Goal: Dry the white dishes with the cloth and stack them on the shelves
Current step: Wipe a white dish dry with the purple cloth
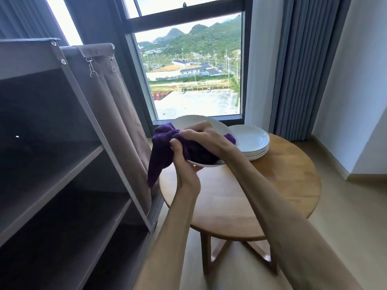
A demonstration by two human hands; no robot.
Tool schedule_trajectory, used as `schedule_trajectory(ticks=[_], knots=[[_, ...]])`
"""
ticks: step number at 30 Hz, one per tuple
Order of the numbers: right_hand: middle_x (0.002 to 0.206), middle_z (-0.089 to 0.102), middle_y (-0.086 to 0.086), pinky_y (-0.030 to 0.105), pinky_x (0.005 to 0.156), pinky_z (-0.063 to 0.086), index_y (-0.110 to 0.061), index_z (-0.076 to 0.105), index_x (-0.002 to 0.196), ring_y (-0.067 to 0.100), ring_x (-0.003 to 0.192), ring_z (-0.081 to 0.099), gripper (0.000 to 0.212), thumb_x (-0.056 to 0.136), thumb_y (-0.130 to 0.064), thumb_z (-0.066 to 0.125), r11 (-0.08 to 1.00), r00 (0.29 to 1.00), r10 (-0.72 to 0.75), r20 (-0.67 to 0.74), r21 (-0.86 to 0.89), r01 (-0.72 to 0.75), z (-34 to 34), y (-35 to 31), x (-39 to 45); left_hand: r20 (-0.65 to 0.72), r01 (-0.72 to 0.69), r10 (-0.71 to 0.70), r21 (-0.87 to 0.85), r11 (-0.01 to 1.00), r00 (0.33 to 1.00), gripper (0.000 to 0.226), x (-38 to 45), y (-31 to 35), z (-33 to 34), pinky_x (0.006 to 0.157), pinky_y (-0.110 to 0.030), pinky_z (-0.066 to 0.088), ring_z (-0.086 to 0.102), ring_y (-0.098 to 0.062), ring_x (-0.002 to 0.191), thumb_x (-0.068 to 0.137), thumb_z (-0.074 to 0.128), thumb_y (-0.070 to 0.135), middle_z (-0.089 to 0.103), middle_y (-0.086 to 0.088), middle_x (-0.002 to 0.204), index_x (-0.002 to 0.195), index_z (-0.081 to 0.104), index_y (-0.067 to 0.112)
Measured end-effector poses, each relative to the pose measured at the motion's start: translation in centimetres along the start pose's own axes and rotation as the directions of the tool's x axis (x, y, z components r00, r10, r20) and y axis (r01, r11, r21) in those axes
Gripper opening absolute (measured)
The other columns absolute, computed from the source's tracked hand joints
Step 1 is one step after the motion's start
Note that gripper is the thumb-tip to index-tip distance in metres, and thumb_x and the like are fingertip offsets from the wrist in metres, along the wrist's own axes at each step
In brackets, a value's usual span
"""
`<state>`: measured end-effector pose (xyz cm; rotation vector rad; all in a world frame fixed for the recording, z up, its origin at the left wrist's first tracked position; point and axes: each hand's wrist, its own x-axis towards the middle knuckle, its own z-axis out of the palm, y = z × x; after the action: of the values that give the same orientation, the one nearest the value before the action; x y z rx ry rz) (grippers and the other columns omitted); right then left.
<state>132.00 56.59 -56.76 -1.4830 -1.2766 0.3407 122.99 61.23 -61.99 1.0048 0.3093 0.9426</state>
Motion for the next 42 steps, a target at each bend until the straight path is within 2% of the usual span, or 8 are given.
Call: schedule_trajectory(ticks=[6, 10, 16, 22, 28, 31, 37, 42], knots=[[0.092, 0.074, 0.0, 0.034, 0.079, 0.054, -0.014, 0.076, 0.102, 0.018, 0.085, 0.066, 0.017, 0.094, -0.027, 0.067, 0.945, 0.98, -0.097, -0.174, -0.326, 0.036, 0.9, 1.3, 1.9, 0.097, 0.144, -0.153, 0.092, 0.985, 0.984, 0.024, 1.0, 0.0, -2.4, 0.078, -0.042, 0.059, 0.073, -0.022, 0.09, 0.084, 0.06, 0.032, 0.077, 0.002, 0.1, 0.096, 0.08, 0.035], [0.104, 0.07, 0.009, 0.041, 0.085, 0.051, -0.009, 0.068, 0.116, 0.025, 0.092, 0.063, 0.027, 0.096, -0.027, 0.064, 0.877, 0.903, -0.169, -0.395, -0.479, -0.045, -0.1, 2.3, 3.2, 0.136, 0.096, -0.138, 0.275, 0.957, 0.981, 0.041, 1.5, 1.0, -4.0, 0.053, -0.033, 0.029, 0.035, -0.034, 0.069, 0.049, 0.054, 0.012, 0.043, -0.014, 0.079, 0.086, 0.058, -0.005], [0.102, 0.071, 0.015, 0.037, 0.079, 0.045, -0.006, 0.067, 0.109, 0.034, 0.095, 0.063, 0.027, 0.103, -0.027, 0.053, 0.916, 0.753, 0.045, -0.656, -0.275, -0.293, -1.8, 5.3, 2.3, 0.085, -0.003, -0.013, 0.184, 0.983, 0.996, 0.03, 1.5, 1.6, -3.5, 0.068, -0.032, 0.054, 0.066, -0.025, 0.084, 0.067, 0.06, 0.016, 0.071, -0.005, 0.09, 0.094, 0.072, 0.013], [0.143, 0.059, 0.012, 0.039, 0.116, 0.039, -0.006, 0.059, 0.139, 0.025, 0.135, 0.052, 0.038, 0.103, -0.017, 0.053, 0.982, 0.763, 0.133, -0.632, -0.019, -0.187, 1.5, 5.9, 0.3, 0.146, -0.191, 0.149, 0.335, 0.923, 0.978, 0.031, 1.0, -1.4, -1.2, 0.083, -0.021, 0.053, 0.067, -0.005, 0.101, 0.091, 0.056, 0.045, 0.071, 0.006, 0.11, 0.119, 0.06, 0.032], [0.093, 0.076, -0.001, 0.028, 0.083, 0.056, -0.014, 0.079, 0.099, 0.012, 0.09, 0.07, 0.023, 0.1, -0.011, 0.056, 0.967, 0.866, 0.1, -0.49, 0.251, 0.03, 2.9, 3.8, -1.3, 0.106, -0.037, 0.002, 0.325, 0.945, 0.994, 0.058, 2.9, -1.8, -1.2, 0.092, -0.051, 0.058, 0.073, -0.026, 0.1, 0.082, 0.059, 0.064, 0.075, -0.009, 0.106, 0.116, 0.068, 0.019], [0.061, 0.058, -0.009, 0.017, 0.058, 0.043, -0.023, 0.066, 0.061, 0.003, 0.06, 0.054, 0.041, 0.099, -0.009, 0.057, 0.944, 0.946, 0.069, -0.316, 0.327, 0.04, 2.7, 3.1, -1.7, 0.076, 0.032, -0.049, 0.209, 0.977, 0.996, 0.065, 4.2, -1.4, -1.7, 0.1, -0.054, 0.054, 0.07, -0.032, 0.108, 0.081, 0.063, 0.065, 0.073, -0.017, 0.111, 0.114, 0.07, 0.009], [0.054, 0.047, 0.003, 0.029, 0.055, 0.038, -0.005, 0.054, 0.053, 0.012, 0.052, 0.043, 0.035, 0.082, -0.017, 0.071, 0.965, 0.958, 0.251, -0.137, -0.036, -0.258, 2.1, 5.8, -2.5, 0.005, -0.112, 0.12, 0.38, 0.918, 0.993, 0.076, 5.5, 0.3, -3.2, 0.101, -0.05, 0.053, 0.062, -0.029, 0.118, 0.088, 0.049, 0.067, 0.065, -0.013, 0.127, 0.139, 0.056, 0.011], [0.063, 0.063, 0.009, 0.034, 0.057, 0.042, -0.011, 0.061, 0.054, 0.028, 0.064, 0.058, 0.033, 0.076, -0.032, 0.069, 0.749, 0.857, 0.325, -0.4, -0.445, -0.491, 1.6, 8.8, -2.4, 0.015, -0.021, 0.017, 0.346, 0.938, 1.0, 0.046, 3.2, -0.4, -4.5, 0.079, -0.036, 0.057, 0.064, -0.024, 0.103, 0.089, 0.05, 0.052, 0.067, -0.007, 0.114, 0.121, 0.062, 0.021]])
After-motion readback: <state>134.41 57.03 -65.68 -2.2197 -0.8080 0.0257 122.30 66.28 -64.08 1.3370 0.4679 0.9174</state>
